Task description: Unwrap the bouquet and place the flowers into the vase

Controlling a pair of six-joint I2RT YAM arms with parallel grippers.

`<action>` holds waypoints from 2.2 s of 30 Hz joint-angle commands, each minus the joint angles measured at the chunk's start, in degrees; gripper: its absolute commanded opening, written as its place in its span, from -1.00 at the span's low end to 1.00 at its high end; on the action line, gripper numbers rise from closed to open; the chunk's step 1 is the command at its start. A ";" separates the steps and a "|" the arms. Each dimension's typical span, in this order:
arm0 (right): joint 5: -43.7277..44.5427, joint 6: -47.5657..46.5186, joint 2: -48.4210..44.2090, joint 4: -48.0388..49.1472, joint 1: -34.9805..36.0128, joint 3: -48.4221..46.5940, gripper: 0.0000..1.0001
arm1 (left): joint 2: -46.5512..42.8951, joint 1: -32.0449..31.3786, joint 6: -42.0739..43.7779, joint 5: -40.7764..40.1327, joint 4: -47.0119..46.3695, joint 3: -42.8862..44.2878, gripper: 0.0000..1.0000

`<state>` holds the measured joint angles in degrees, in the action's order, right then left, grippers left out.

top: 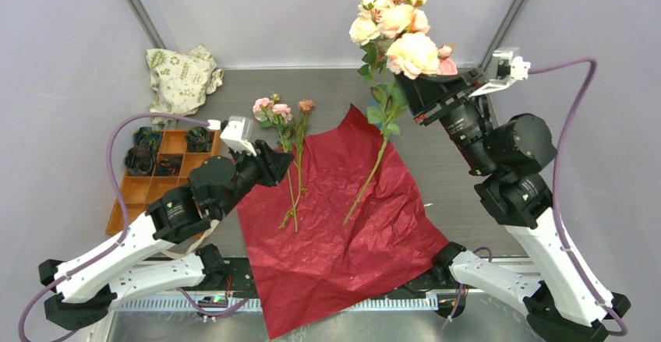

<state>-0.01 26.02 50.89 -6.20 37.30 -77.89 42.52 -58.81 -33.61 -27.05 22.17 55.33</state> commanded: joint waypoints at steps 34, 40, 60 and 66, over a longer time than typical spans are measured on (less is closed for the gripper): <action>24.44 -61.19 33.24 41.32 -0.01 -23.04 -0.98 | 1.31 -0.20 2.30 -4.24 1.00 0.36 -0.29; 25.13 -61.62 35.42 42.16 -0.06 -22.17 -0.98 | 0.67 -0.19 1.73 -4.59 1.39 -0.08 -0.29; 33.33 -49.04 36.24 48.78 -3.67 -2.31 -0.98 | 1.84 -0.12 1.71 -5.54 -0.22 -2.24 -0.19; 35.70 -46.22 35.45 48.04 -3.76 1.74 -0.93 | 3.67 -0.13 0.28 -6.39 0.37 -1.99 -0.14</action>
<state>33.17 -23.73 87.79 38.50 33.52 -77.58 45.50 -58.83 -31.77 -31.51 24.67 53.06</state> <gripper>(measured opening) 0.081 0.421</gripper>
